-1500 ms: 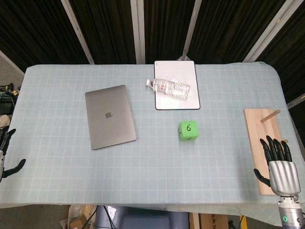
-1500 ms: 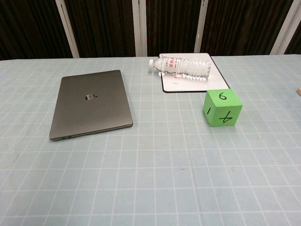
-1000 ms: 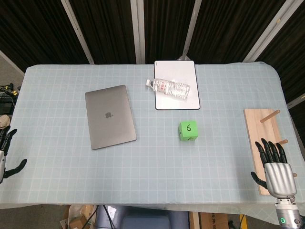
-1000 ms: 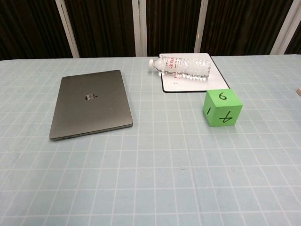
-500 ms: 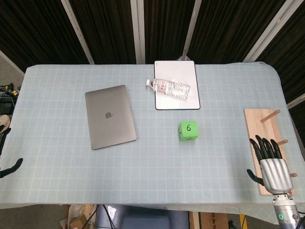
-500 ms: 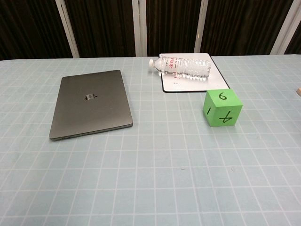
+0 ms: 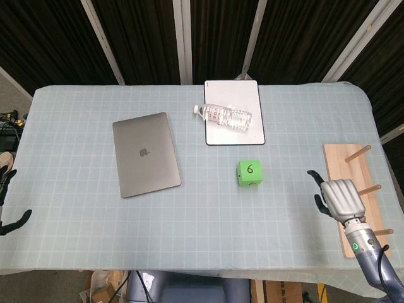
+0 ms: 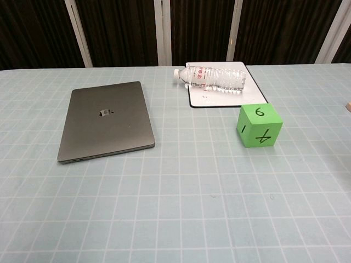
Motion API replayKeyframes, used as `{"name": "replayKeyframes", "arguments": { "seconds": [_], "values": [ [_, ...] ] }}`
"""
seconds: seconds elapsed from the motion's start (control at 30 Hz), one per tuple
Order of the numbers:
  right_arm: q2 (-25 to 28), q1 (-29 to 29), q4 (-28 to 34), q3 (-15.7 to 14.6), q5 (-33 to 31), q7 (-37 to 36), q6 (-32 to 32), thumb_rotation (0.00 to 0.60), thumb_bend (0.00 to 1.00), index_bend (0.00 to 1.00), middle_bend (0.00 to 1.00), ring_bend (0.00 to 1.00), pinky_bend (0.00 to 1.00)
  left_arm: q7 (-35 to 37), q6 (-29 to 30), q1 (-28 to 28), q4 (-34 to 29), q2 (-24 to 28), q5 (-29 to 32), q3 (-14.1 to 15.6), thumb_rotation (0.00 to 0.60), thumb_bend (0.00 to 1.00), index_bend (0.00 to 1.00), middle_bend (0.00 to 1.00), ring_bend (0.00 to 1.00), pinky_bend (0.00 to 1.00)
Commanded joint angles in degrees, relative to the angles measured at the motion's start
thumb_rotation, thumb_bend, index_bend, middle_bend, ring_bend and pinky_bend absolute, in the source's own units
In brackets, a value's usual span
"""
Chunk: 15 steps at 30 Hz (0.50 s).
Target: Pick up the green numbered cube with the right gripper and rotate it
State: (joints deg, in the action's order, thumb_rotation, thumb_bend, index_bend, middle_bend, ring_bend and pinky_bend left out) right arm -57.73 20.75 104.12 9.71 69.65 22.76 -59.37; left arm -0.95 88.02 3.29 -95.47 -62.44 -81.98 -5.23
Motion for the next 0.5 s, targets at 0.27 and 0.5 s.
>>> {"name": "replayKeyframes", "arguments": {
  "seconds": [0.27,0.5],
  "values": [
    [1.1,21.4,3.1,-2.3,-36.7,27.3,13.0,0.600,0.83,0.27,0.83,0.87,0.73,0.7,1.5,0.0,1.8,-1.0,-0.4,-0.9,0.600,0.31,0.10,0.00,0.00,0.00],
    [-2.5,32.2,1.9,-4.7,-54.3,34.6,9.1,0.600,0.84,0.27,0.83,0.87,0.75,0.7,1.6,0.0,2.2,-1.3,-0.6,-0.9,0.600,0.31,0.10,0.00,0.00,0.00]
  ]
}}
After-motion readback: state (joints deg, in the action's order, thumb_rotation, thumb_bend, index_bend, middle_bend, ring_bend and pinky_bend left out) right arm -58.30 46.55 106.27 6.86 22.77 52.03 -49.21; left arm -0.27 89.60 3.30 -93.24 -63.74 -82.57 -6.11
